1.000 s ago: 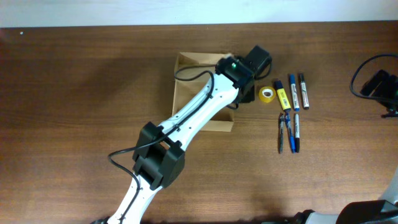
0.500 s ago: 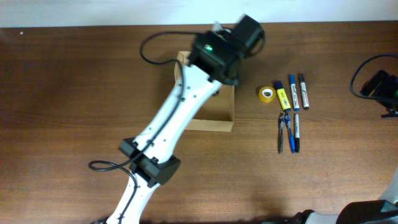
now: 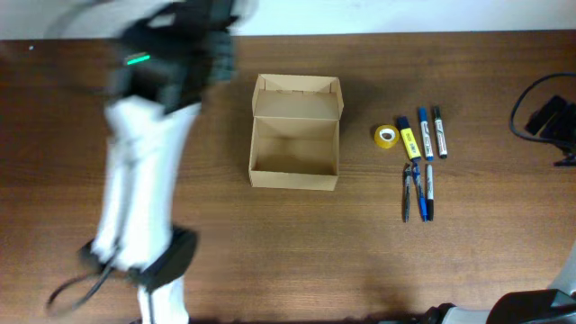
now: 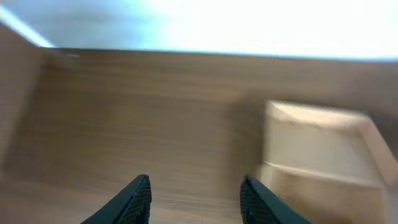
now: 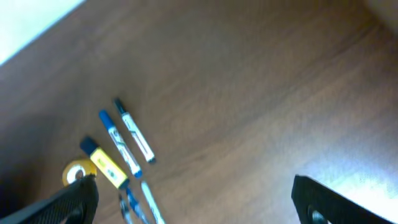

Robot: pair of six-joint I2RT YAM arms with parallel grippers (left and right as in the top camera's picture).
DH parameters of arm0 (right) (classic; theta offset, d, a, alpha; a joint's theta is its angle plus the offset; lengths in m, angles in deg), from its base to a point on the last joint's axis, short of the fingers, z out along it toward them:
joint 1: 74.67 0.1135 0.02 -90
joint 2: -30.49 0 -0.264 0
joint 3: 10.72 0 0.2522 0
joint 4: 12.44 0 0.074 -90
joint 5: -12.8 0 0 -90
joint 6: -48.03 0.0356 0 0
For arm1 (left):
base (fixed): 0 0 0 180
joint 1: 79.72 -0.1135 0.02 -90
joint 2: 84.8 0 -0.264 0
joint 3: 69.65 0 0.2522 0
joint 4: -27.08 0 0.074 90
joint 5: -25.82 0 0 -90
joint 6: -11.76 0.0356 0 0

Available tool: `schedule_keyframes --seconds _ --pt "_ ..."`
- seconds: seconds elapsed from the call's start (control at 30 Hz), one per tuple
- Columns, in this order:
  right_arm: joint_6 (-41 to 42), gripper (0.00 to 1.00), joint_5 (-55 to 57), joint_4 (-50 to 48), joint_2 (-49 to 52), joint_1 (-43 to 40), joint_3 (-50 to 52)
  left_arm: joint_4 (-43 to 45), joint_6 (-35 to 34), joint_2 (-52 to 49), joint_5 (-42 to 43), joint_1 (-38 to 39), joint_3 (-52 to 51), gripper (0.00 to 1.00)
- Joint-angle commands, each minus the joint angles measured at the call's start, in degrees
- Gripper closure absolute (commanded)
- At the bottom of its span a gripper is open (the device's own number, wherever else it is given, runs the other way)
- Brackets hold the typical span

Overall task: Pack container
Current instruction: 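Retract the left arm and move the right gripper toward the tape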

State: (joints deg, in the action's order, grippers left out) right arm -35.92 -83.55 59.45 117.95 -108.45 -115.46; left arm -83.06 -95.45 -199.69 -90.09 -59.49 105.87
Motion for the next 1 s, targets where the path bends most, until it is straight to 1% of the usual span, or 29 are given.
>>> schedule_keyframes --seconds 0.0,0.07,0.1,0.13,0.2,0.27,0.3,0.37,0.4,0.43,0.5,0.53,0.63,0.67,0.7,0.77,0.87,0.97 --pt "0.4 0.01 -1.0 -0.3 0.3 -0.4 -1.4 -0.3 3.2 8.6 -2.4 -7.0 -6.2 0.53" --pt "0.4 0.01 -1.5 -0.3 0.3 -0.4 -1.4 -0.3 3.2 12.5 -2.2 -12.7 -13.0 0.53" --pt "0.4 0.01 -2.1 -0.3 0.3 -0.4 -1.4 -0.3 3.3 14.3 -1.1 -15.9 -17.0 0.51" --pt "0.4 0.01 -2.6 -0.3 0.3 -0.4 -1.4 -0.3 3.5 15.6 0.8 -18.8 -20.5 0.47" --pt "0.4 0.01 -5.2 -0.3 0.3 -0.4 -1.4 -0.3 5.7 17.2 8.1 -25.2 -27.6 0.45" --pt "0.4 0.01 -9.2 -0.3 0.3 -0.4 -1.4 0.6 12.6 17.3 19.8 -32.0 -35.5 0.45" --pt "0.4 0.01 -10.3 -0.3 0.3 -0.4 -1.4 1.4 14.2 17.1 22.6 -33.4 -37.7 0.45" --pt "0.4 0.01 -16.3 -0.3 0.3 -0.4 -1.4 5.1 19.4 17.1 31.7 -37.1 -45.4 0.44" --pt "0.4 0.01 -19.3 -0.2 0.3 -0.4 -1.4 6.8 20.8 17.1 34.1 -38.2 -48.5 0.44" --pt "0.4 0.01 -22.1 -0.1 0.4 -0.3 -1.4 8.8 21.7 17.1 35.7 -39.1 -52.1 0.41" --pt "0.3 0.01 -24.5 0.0 0.7 0.9 -1.3 12.5 21.8 17.1 36.1 -39.7 -58.0 0.39" --pt "0.3 0.01 -22.3 1.2 0.9 2.3 -1.3 14.6 21.8 17.1 36.1 -39.8 -60.9 0.37" --pt "0.4 0.01 -11.2 5.1 1.9 8.6 -1.3 19.7 21.8 17.1 36.0 -39.7 -67.7 0.24" --pt "0.3 0.01 -8.2 6.1 2.5 11.2 -1.3 21.2 21.8 17.1 36.0 -39.7 -69.9 0.17" --pt "0.3 0.01 -5.2 7.1 3.3 14.4 -1.3 22.5 21.8 17.1 36.0 -39.7 -71.7 0.13" --pt "0.3 0.01 -3.0 7.9 4.5 19.7 -1.3 24.1 21.8 17.1 36.0 -39.7 -74.5 0.0" --pt "0.4 0.01 -4.8 7.3 5.4 26.3 -1.3 24.9 21.8 17.1 36.0 -39.7 -77.0 0.0" --pt "0.4 0.01 -5.7 2.2 6.3 31.7 -1.3 24.8 21.8 17.1 36.0 -39.7 -77.9 0.0"
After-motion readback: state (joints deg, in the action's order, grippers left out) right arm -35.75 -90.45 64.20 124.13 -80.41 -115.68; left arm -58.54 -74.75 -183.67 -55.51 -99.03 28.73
